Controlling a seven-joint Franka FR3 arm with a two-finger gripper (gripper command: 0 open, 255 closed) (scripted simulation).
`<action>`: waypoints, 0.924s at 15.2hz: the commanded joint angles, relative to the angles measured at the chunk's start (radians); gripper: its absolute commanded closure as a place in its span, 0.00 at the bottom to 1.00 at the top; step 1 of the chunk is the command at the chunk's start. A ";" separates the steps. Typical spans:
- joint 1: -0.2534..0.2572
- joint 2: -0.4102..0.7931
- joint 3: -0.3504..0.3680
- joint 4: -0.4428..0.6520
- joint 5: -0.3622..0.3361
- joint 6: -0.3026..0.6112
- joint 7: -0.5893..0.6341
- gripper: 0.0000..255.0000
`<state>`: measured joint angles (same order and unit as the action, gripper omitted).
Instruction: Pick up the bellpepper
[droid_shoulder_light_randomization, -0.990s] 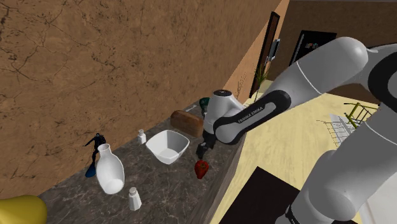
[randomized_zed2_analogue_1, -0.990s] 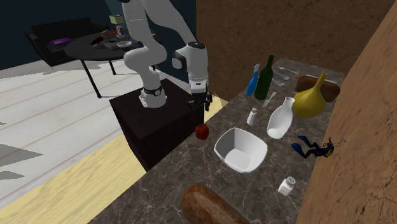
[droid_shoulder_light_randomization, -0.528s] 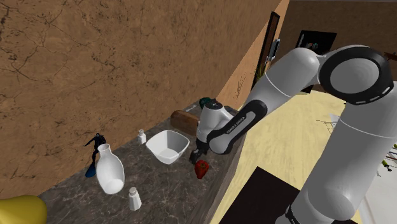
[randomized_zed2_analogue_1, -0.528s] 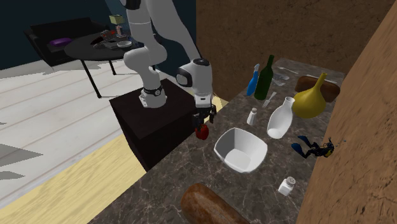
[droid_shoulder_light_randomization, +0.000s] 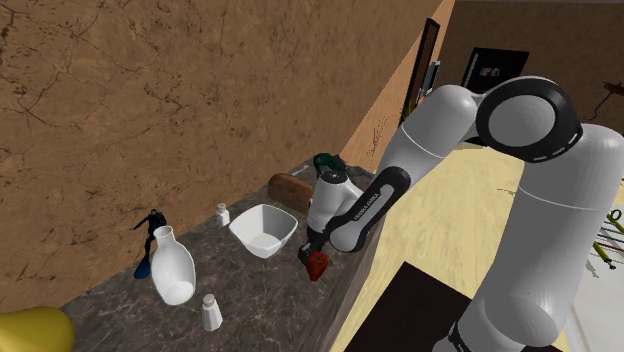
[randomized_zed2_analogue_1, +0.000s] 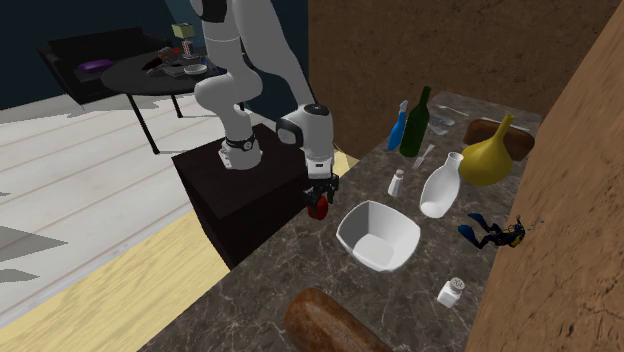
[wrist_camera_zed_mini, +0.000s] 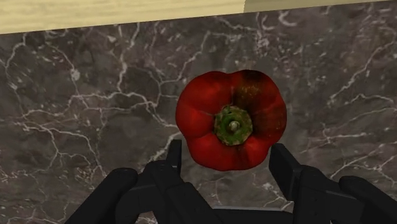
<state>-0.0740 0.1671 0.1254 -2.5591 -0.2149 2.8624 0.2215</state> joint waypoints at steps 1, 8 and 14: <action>0.000 0.004 -0.001 0.001 -0.002 0.002 0.000 1.00; 0.000 0.003 -0.001 0.000 -0.001 0.001 0.000 1.00; -0.013 -0.071 0.024 -0.005 0.055 -0.066 -0.043 1.00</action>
<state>-0.0847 0.1097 0.1451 -2.5645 -0.1710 2.8109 0.1864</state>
